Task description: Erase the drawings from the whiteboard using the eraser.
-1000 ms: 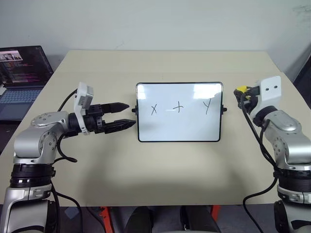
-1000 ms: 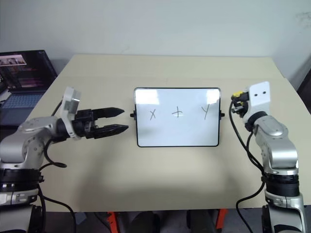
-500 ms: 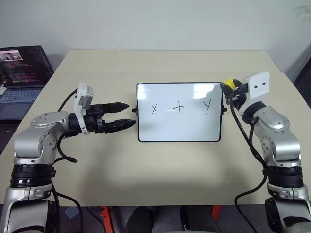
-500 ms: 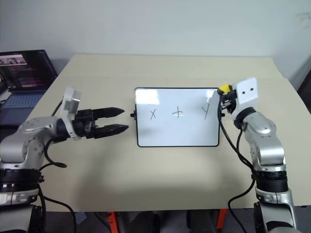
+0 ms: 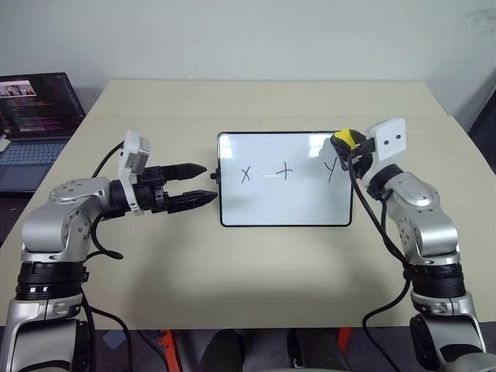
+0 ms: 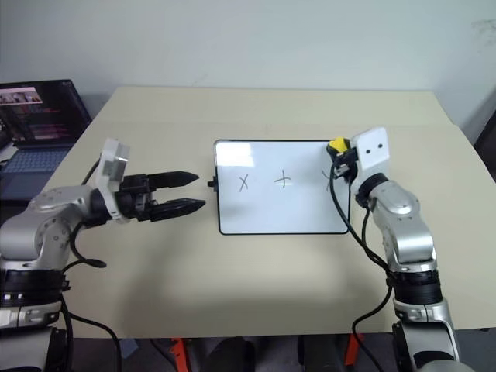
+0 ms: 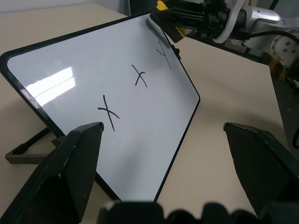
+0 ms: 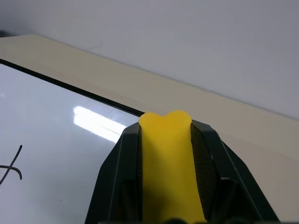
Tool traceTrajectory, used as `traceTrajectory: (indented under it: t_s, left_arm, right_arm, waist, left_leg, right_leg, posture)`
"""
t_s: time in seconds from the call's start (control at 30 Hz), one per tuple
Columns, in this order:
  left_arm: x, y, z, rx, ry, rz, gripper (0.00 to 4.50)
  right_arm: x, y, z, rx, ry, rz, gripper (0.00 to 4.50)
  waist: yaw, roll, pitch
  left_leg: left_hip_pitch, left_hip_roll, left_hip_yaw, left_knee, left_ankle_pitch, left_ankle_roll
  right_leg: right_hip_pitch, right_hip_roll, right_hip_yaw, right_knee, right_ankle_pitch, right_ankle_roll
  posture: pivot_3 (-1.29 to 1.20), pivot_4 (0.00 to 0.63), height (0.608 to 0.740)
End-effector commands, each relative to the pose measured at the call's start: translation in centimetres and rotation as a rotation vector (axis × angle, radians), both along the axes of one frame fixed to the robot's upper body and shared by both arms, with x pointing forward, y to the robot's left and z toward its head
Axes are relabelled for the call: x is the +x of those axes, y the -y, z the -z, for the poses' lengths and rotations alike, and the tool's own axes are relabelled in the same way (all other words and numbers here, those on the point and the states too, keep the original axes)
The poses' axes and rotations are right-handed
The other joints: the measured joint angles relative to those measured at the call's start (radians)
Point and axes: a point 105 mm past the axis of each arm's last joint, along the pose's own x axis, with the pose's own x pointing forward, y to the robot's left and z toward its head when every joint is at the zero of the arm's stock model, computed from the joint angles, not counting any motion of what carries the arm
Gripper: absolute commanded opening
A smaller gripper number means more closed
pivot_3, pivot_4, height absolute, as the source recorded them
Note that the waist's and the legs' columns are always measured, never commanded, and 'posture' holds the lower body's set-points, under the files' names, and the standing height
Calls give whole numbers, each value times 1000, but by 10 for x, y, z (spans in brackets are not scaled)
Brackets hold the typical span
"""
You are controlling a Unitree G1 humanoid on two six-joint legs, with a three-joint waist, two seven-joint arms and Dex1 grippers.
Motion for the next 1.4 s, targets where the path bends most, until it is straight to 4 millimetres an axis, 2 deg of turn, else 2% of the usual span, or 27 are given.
traceTrajectory:
  t_s: [0.03, 0.23, 0.47, 1.0, 1.13, 1.3, 1.4]
  left_arm:
    - [-4, -2, -13, 10, 50, 1, 4500]
    - [-6, -2, -13, 11, 50, -3, 4500]
    - [-7, -3, -13, 12, 51, -9, 4500]
    - [-6, -5, -14, 15, 51, -14, 4500]
    - [-5, -5, -14, 14, 50, -13, 4500]
    - [-5, -4, -13, 12, 46, -10, 4500]
    - [-5, -5, -13, 12, 45, -10, 4500]
  right_arm:
    - [-1, -2, 8, -19, -21, -6, 1099]
    - [0, 0, 25, -38, -88, 11, 1099]
    - [-3, -3, 35, -47, -122, 10, 1099]
    - [-36, 8, 67, -63, -239, 44, 1099]
    - [-49, 14, 75, -77, -272, 52, 1099]
    - [-53, 19, 63, -63, -237, 64, 1099]
    - [-49, 19, 38, -39, -153, 68, 1099]
  waist:
    - [0, 0, 0]
    - [0, 0, 0]
    - [0, 0, 0]
    - [0, -1, -1]
    - [2, -1, -1]
    - [0, -1, -1]
    - [1, -1, -1]
  left_leg:
    - [0, 0, 0, 0, 0, 0]
    - [0, 0, 0, 1, 0, 0]
    - [1, 0, 0, 1, 0, 0]
    - [2, 0, -1, 2, 0, 0]
    - [2, 0, -1, 1, 0, 0]
    - [2, 0, 0, 2, 0, 0]
    - [2, 0, -1, 1, 0, 0]
  right_leg:
    - [0, 0, 0, 0, 0, 0]
    - [0, 0, 0, 0, 0, 0]
    - [1, 0, 0, 1, 0, 0]
    - [2, 0, 0, 1, 0, 0]
    - [2, 0, 0, 1, 0, 0]
    - [2, 0, 0, 1, 0, 0]
    - [2, 0, -1, 1, 0, 0]
  posture:
    - [0, 150, 740]
    - [0, 150, 740]
    - [0, 150, 740]
    - [0, 150, 740]
    - [0, 150, 740]
    - [0, 150, 740]
    - [0, 150, 740]
